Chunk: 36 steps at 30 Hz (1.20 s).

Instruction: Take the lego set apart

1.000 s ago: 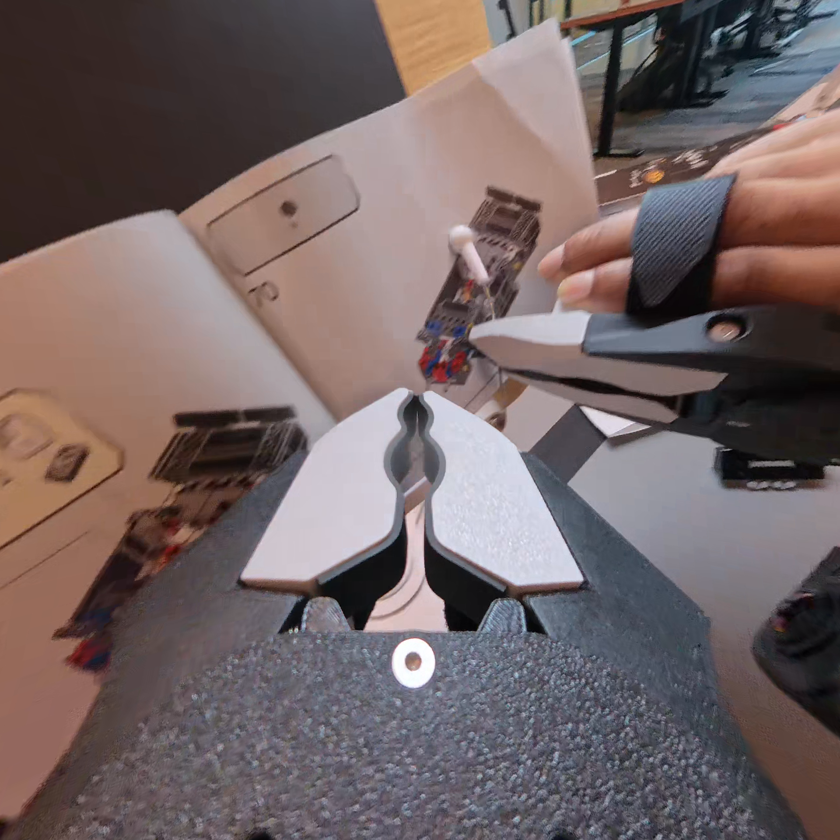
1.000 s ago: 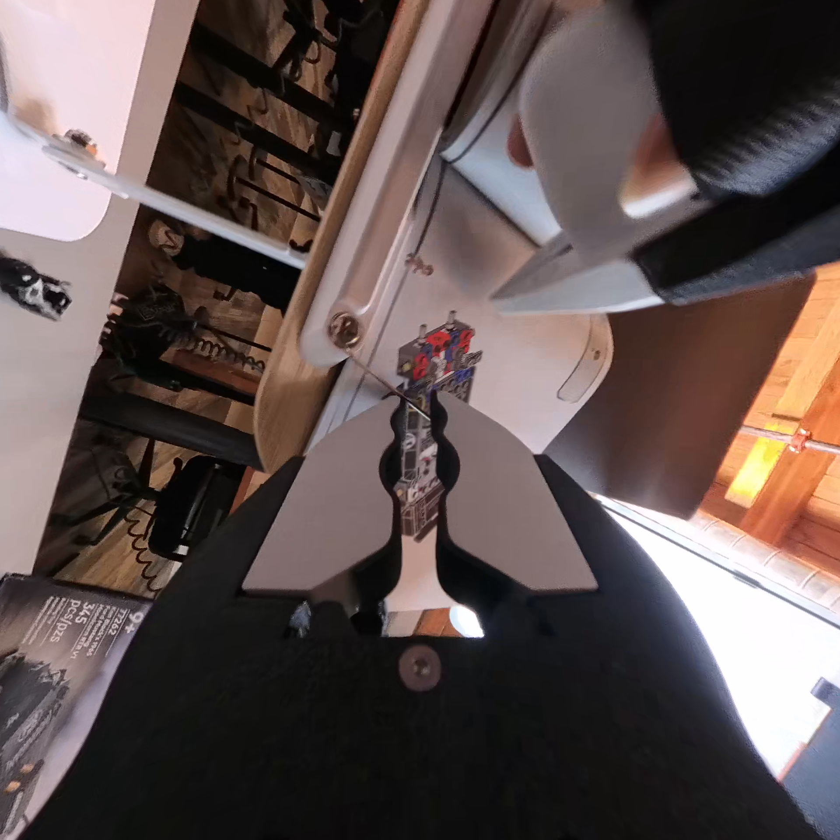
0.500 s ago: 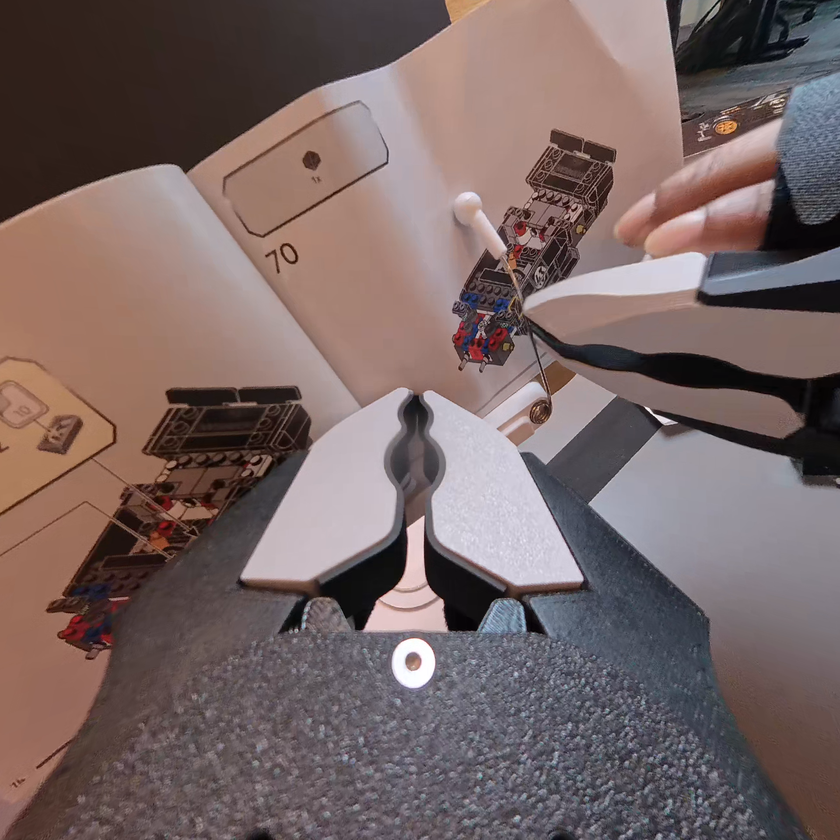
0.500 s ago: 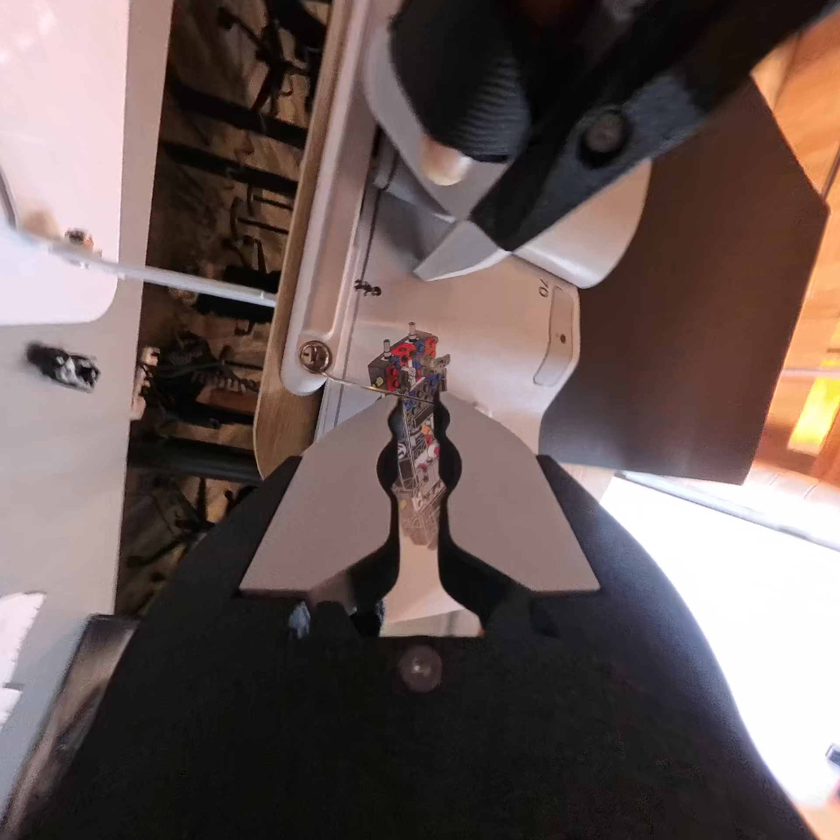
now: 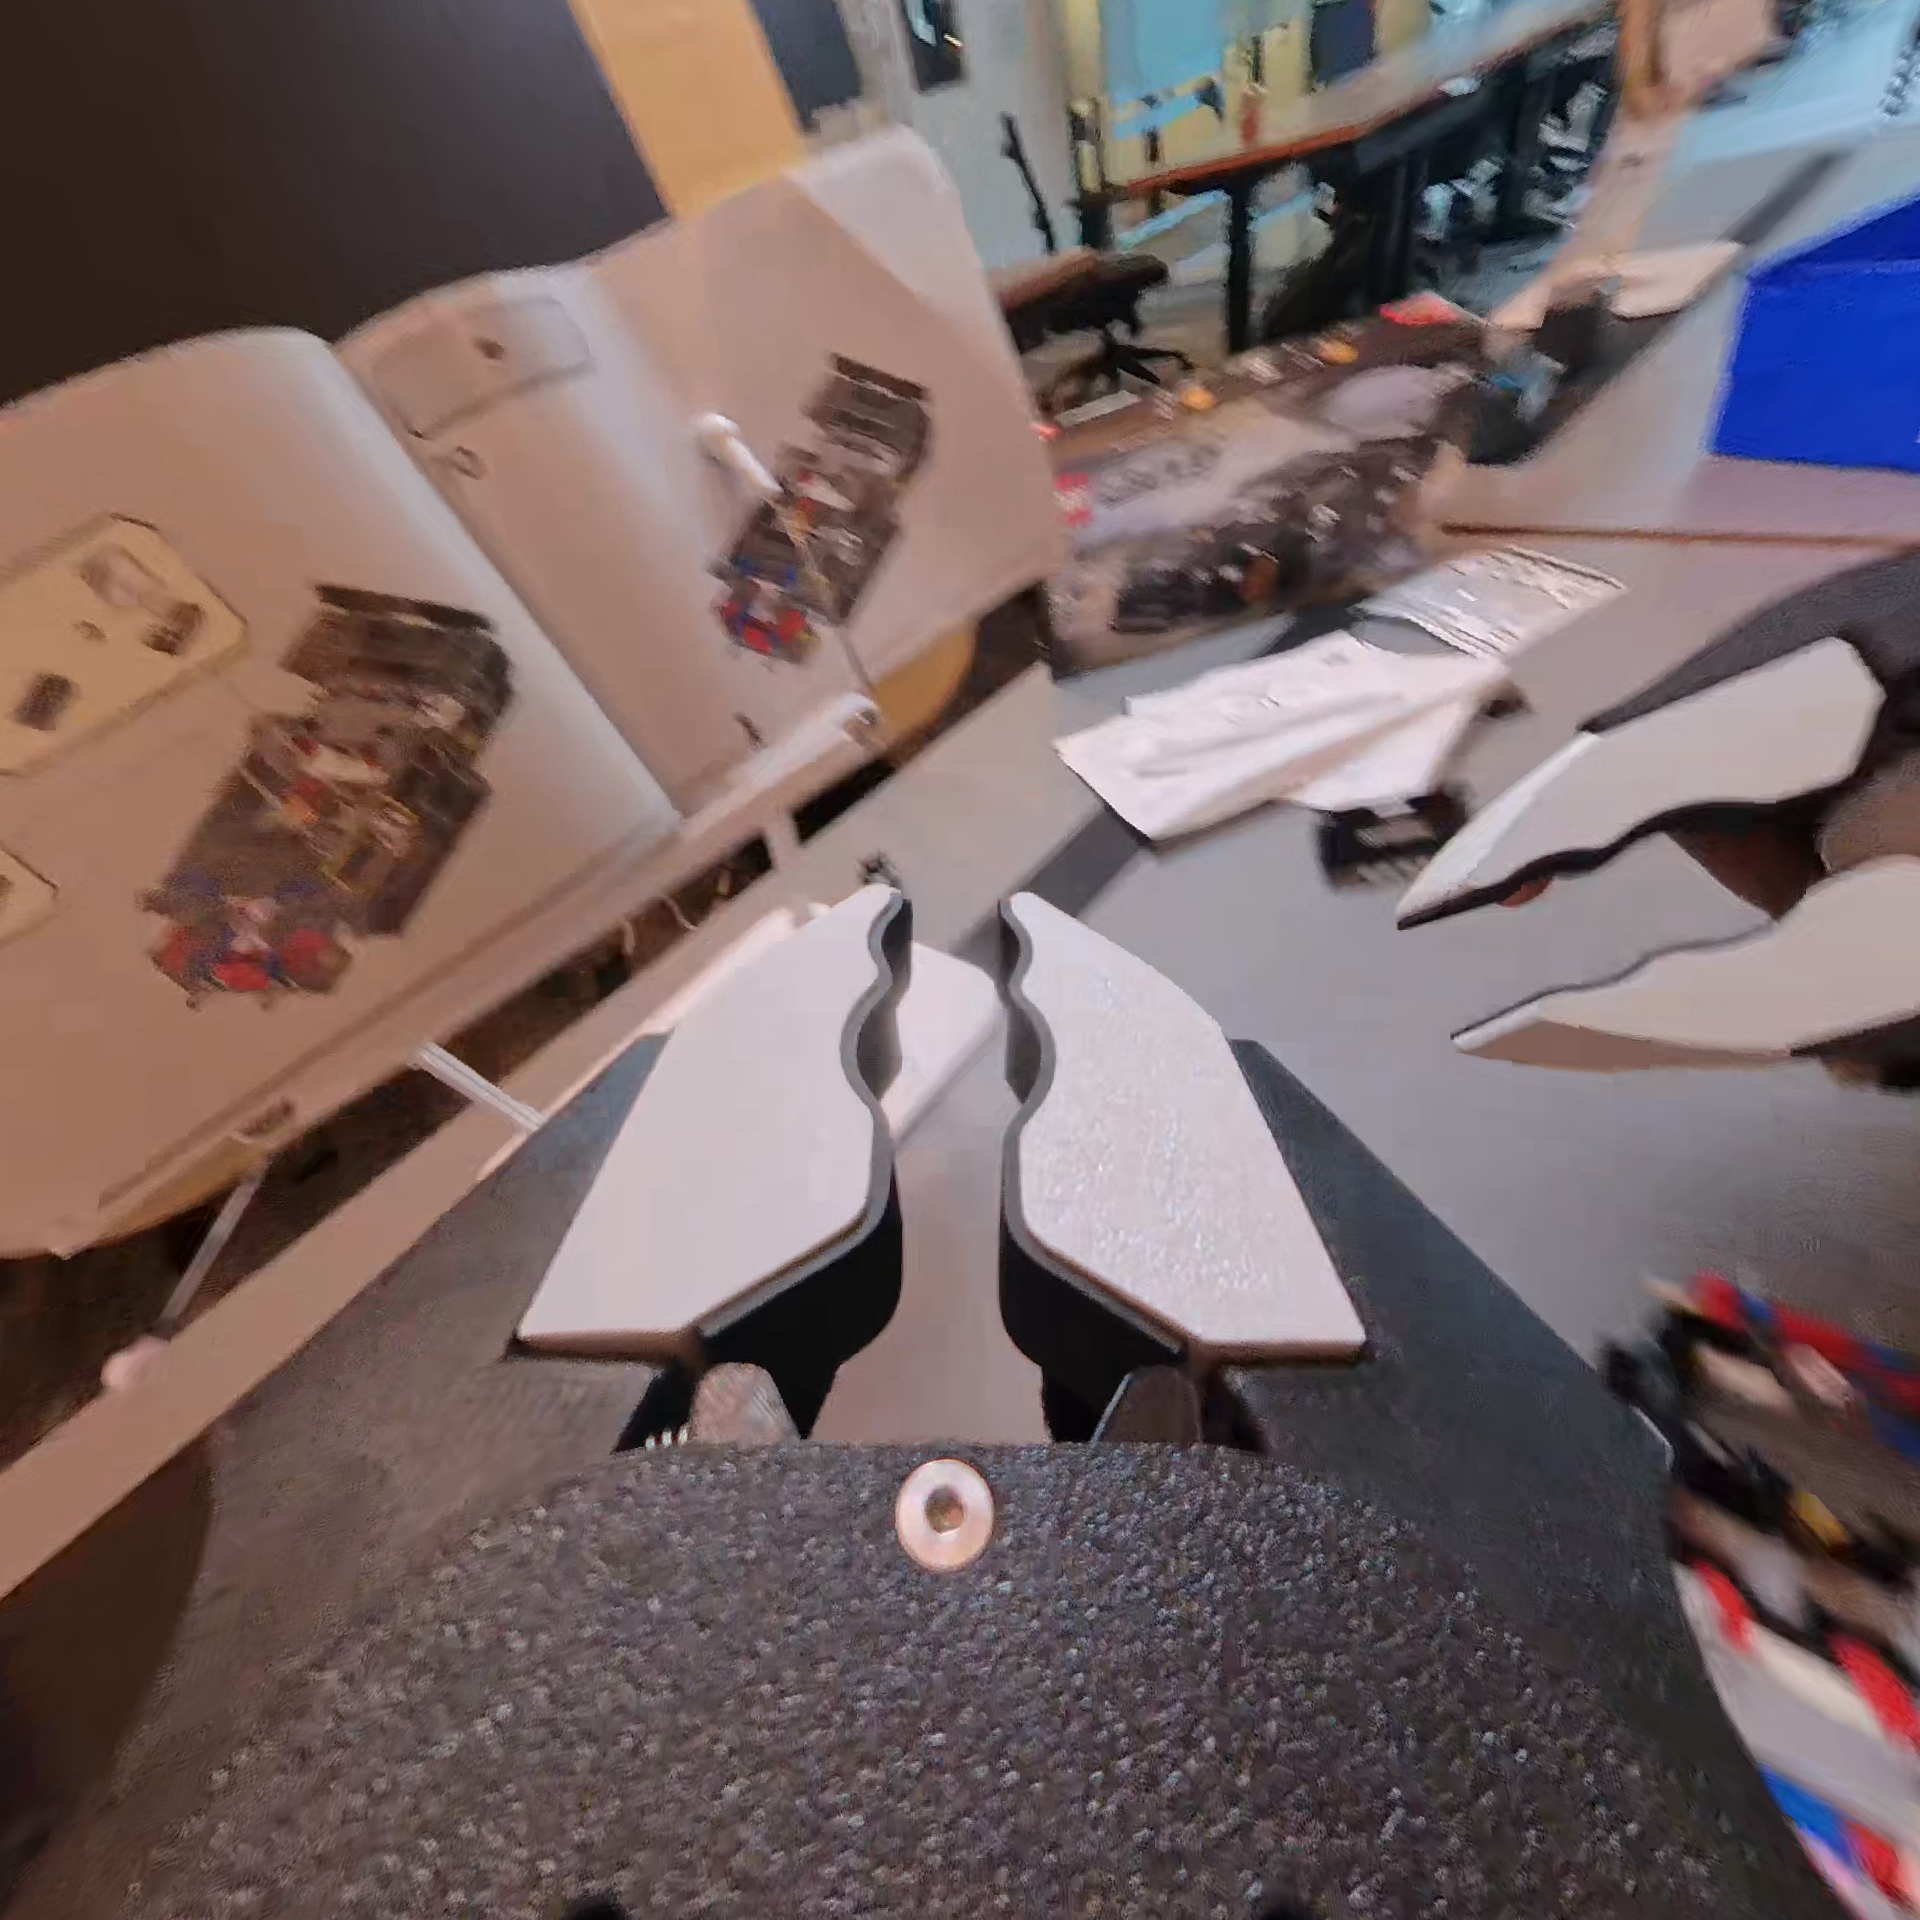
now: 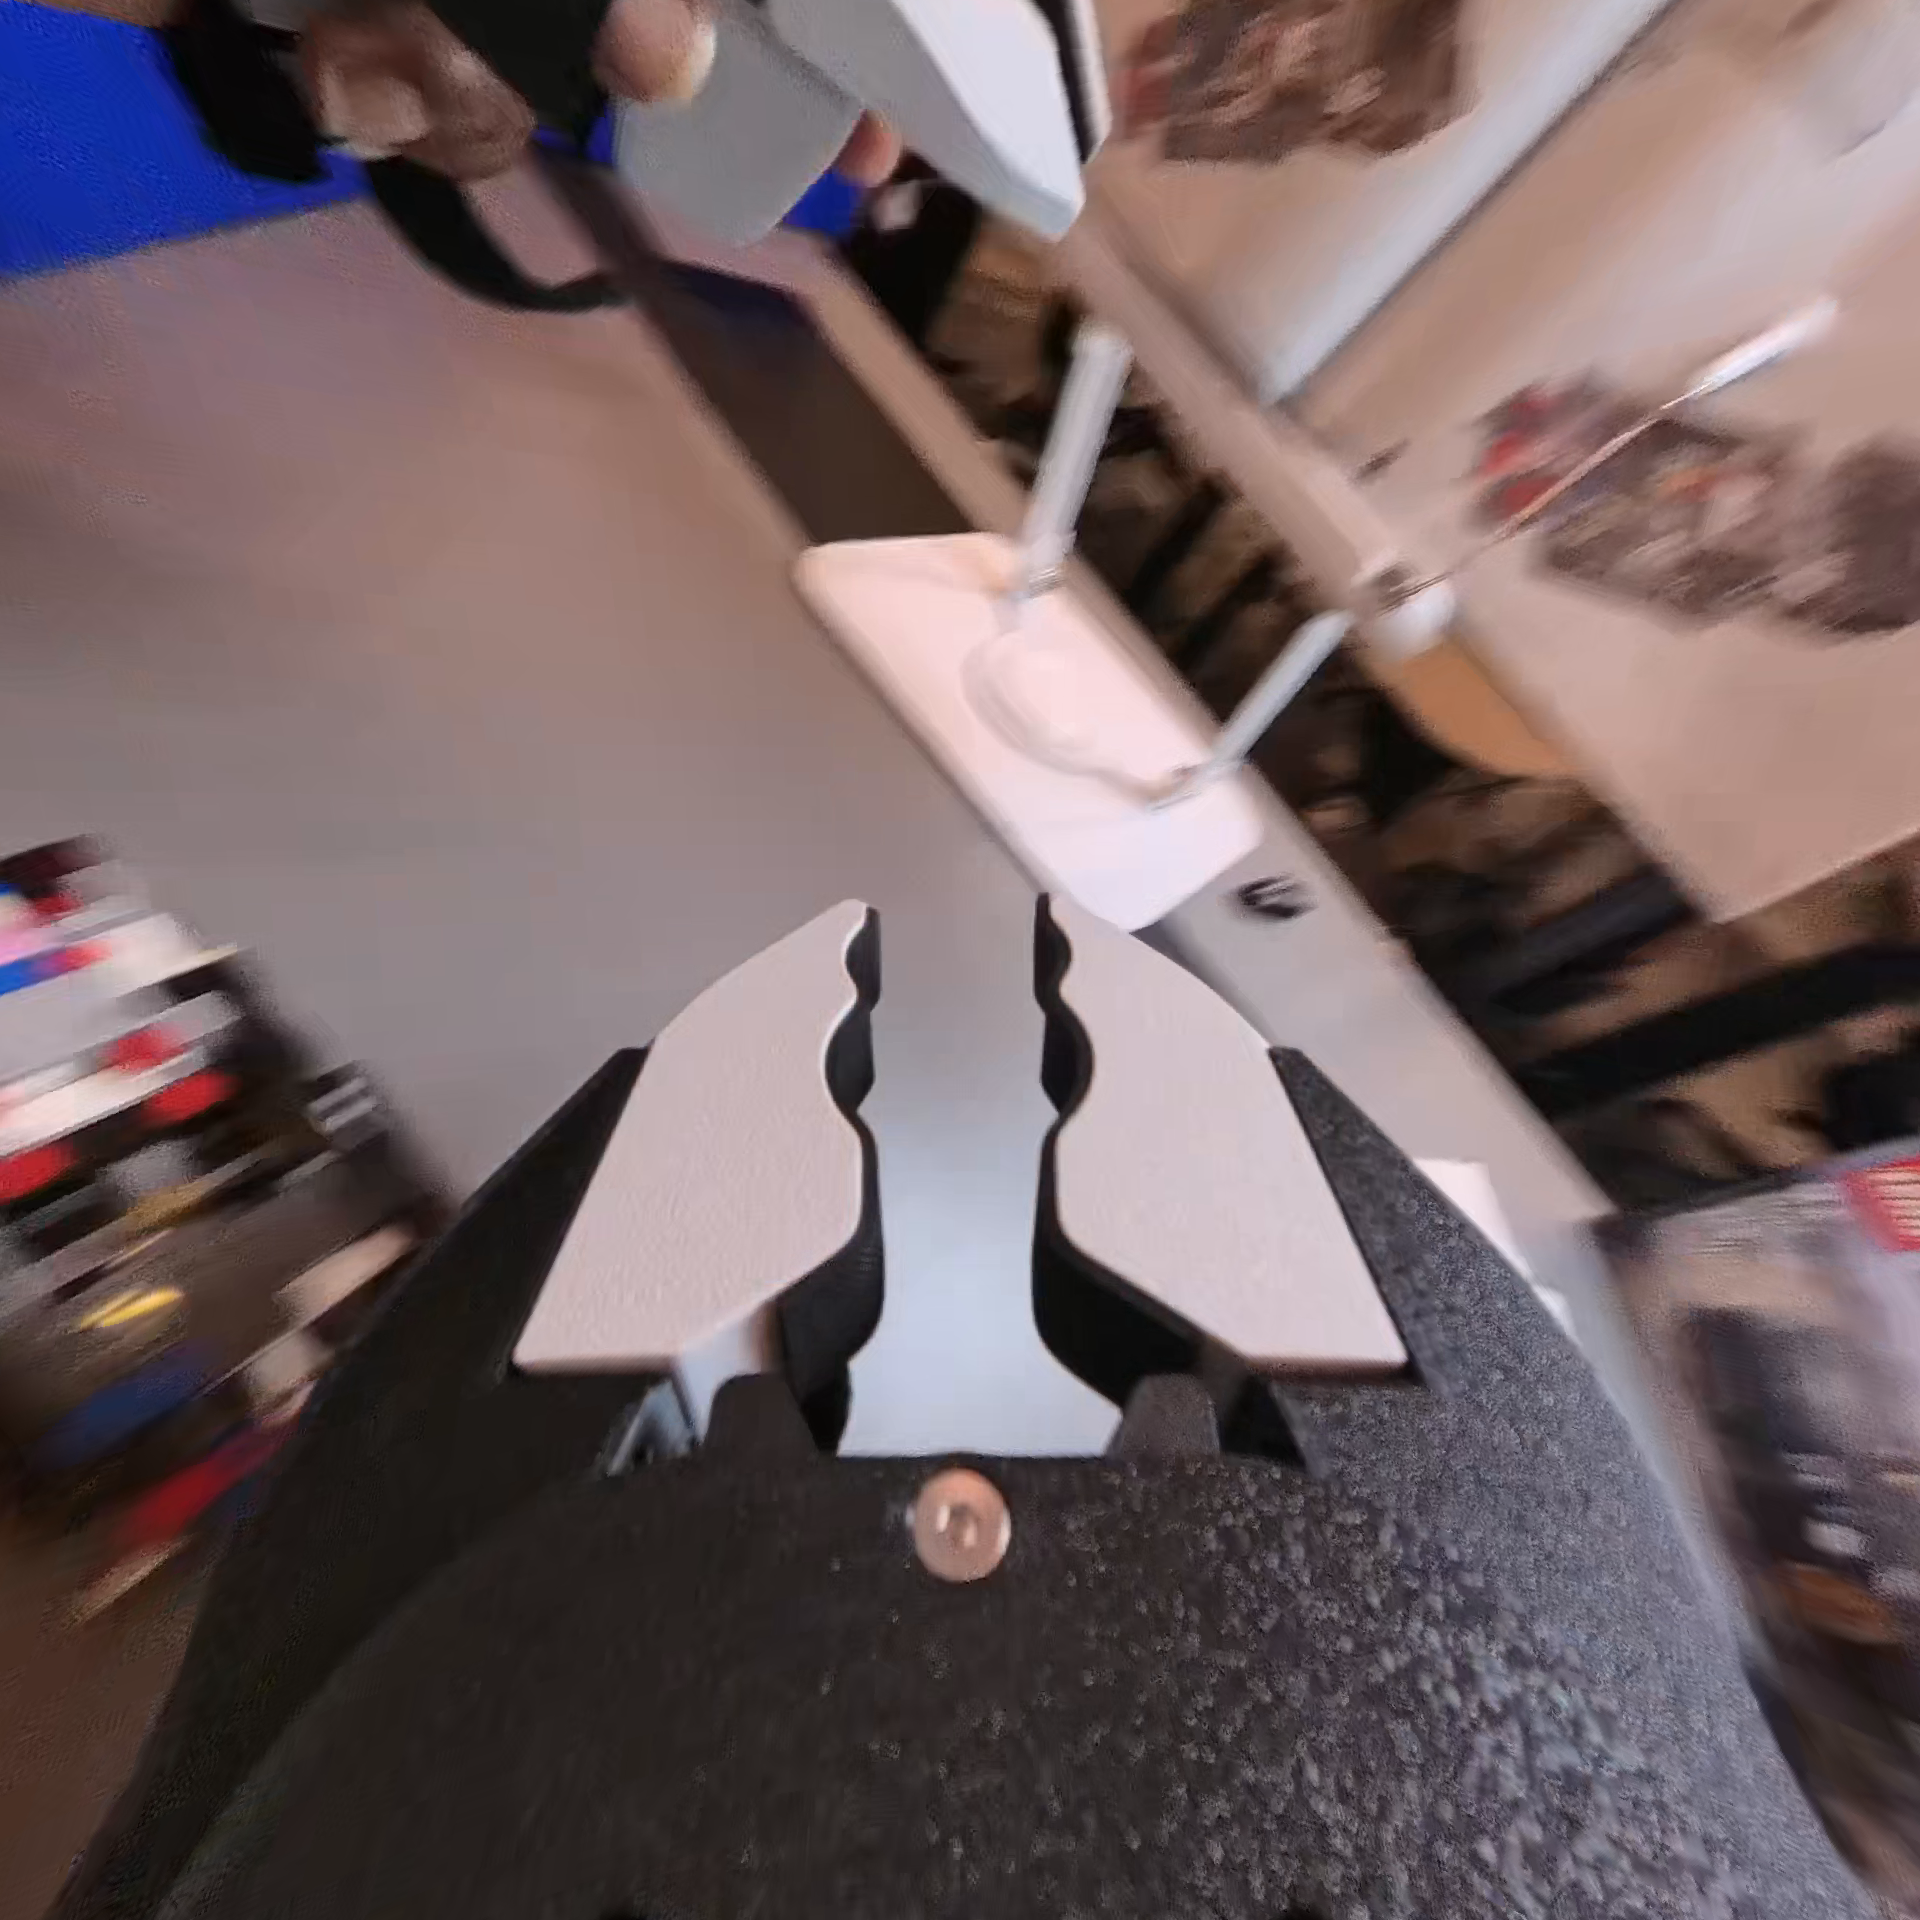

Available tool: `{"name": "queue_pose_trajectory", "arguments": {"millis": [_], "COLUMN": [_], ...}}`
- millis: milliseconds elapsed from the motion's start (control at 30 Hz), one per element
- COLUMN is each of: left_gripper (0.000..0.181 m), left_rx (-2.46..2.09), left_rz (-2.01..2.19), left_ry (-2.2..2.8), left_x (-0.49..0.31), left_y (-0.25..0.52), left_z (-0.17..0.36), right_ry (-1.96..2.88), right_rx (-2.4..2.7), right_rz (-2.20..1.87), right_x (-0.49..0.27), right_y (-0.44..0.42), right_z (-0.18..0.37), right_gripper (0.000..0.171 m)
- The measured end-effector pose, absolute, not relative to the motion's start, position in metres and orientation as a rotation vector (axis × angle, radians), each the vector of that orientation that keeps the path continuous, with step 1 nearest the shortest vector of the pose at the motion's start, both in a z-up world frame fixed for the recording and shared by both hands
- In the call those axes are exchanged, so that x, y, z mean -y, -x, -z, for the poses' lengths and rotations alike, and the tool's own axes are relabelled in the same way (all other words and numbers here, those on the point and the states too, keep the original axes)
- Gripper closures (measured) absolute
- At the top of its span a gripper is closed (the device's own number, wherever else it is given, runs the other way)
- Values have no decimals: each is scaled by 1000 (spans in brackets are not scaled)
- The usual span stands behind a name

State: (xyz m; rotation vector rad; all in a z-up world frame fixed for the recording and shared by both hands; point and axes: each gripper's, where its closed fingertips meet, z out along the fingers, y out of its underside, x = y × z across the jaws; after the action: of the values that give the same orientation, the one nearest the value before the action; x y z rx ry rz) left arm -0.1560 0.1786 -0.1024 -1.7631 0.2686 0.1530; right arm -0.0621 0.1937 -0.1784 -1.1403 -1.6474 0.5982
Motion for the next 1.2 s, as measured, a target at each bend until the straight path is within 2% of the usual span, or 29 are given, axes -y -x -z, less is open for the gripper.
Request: {"name": "queue_pose_trajectory", "arguments": {"millis": [100,200,367,467,567,700,900,1067,1200], "left_gripper": [155,138,107,97,99,115,116,117,117], "left_rx": [-381,-421,-503,-558,-614,-688,-628,-424,-380], "left_rz": [-14,178,303,307,308,197,223,499,537], "left_ry": [1869,2007,2160,2230,2211,2202,2232,2305,2332], "left_x": [-133,-90,-54,-54,-55,-55,-53,-47,-43], "left_y": [122,91,60,55,43,38,37,31,30], "left_z": [140,188,251,276,279,284,283,275,274], "right_ry": [1254,1305,1286,1233,1219,1166,908,741,830], "right_rx": [1858,1981,2068,2075,2046,1992,2013,1986,1974], "right_rz": [-724,-824,-844,-795,-710,-696,-573,-399,-449], "right_x": [-156,-126,-100,-96,-102,-98,-58,-46,-45], "right_y": [20,-8,-15,-10,-9,-13,-8,-1,2], "right_z": [219,247,263,263,268,259,248,254,254], "right_gripper": [140,129,109,112,117,126,140,151,151]}}
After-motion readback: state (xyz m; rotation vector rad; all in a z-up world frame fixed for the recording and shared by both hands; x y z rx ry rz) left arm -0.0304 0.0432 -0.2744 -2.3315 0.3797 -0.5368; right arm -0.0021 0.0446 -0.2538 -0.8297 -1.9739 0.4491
